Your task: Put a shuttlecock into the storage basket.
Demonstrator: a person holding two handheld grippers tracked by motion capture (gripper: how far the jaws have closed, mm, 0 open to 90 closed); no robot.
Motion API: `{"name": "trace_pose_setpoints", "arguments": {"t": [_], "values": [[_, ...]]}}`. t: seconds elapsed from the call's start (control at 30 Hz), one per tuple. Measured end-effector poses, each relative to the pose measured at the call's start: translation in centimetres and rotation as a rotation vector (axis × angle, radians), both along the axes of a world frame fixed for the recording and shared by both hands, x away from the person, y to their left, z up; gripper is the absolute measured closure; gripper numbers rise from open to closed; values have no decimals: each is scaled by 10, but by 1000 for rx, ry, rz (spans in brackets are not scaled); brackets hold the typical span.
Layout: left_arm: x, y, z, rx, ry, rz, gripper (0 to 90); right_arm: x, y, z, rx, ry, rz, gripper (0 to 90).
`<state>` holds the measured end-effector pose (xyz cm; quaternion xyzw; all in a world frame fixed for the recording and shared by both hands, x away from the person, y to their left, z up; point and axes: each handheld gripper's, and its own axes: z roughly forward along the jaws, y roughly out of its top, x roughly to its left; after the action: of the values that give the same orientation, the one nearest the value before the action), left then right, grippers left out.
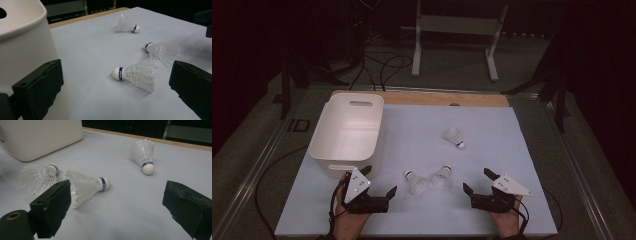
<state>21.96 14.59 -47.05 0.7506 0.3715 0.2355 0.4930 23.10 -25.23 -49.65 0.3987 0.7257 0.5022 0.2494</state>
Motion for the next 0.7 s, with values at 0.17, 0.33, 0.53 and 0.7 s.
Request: {"name": "trace_pose_setpoints", "arguments": {"t": [0.17,0.33,0.53,0.7], "values": [[2,-3,1,1,1,-5,2,0,-2,0,14,-1,-3,81],[3,-6,0,3,1,-10,2,0,-2,0,15,3,-3,80],[5,-12,0,-4,1,-19,2,0,-2,0,13,0,-4,81],[6,-19,0,0,2,-36,2,0,-2,0,13,2,-4,81]]}}
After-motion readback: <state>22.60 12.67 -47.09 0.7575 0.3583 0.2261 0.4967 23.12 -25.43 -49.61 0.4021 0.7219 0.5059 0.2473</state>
